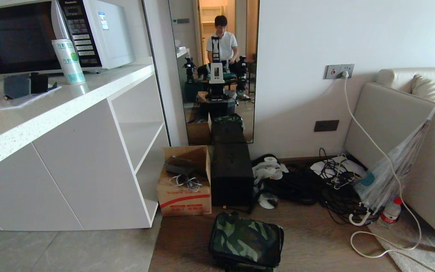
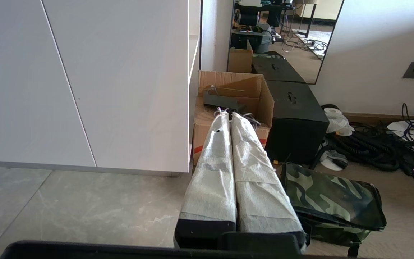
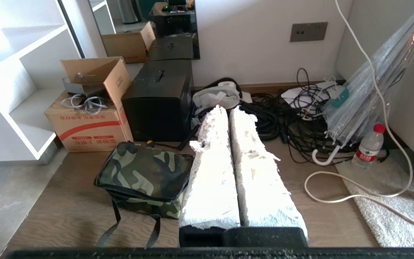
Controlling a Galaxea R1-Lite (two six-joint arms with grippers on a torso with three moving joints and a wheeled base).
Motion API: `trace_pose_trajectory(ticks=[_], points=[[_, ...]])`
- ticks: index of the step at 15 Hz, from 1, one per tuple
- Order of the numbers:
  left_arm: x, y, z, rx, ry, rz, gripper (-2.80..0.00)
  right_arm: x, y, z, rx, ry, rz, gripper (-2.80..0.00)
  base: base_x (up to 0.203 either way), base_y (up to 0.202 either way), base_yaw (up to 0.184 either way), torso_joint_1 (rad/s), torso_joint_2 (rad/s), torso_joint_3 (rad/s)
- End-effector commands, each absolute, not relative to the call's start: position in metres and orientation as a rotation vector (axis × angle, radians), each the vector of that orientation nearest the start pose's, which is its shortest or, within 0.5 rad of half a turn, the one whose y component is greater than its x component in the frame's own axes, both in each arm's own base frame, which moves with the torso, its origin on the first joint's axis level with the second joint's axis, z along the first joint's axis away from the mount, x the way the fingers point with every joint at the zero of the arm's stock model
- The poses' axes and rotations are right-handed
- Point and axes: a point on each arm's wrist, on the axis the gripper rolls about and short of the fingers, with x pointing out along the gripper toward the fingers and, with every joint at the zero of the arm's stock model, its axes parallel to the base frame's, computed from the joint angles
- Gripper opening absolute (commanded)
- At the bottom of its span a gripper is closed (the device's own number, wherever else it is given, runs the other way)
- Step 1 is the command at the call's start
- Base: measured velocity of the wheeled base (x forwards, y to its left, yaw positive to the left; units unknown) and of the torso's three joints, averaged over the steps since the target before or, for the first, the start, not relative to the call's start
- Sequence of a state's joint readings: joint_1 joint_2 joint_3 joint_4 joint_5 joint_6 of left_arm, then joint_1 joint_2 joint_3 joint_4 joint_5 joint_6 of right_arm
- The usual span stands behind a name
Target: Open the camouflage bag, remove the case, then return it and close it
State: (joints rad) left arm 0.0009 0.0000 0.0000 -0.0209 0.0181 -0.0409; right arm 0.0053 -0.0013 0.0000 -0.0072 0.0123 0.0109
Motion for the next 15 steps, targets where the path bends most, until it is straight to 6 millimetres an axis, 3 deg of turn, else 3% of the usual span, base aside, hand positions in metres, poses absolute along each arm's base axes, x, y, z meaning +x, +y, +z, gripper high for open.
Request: trace_pose_trajectory(ticks=[1, 15], points=[[-0.0222, 0.0004, 0.0751, -0.042, -0.014, 0.02, -2.8, -0.0227, 0.0001, 0.0758, 0.011, -0.006, 0.018, -2.8, 0.0, 0.0, 0.0, 0.0, 0.0, 0.0], [-0.0222, 0.0004, 0.0751, -0.042, -0.014, 0.02, -2.8, -0.0227, 0.0002, 0.0759, 0.009, -0.006, 0.02, -2.8, 0.0, 0.0, 0.0, 0.0, 0.0, 0.0]])
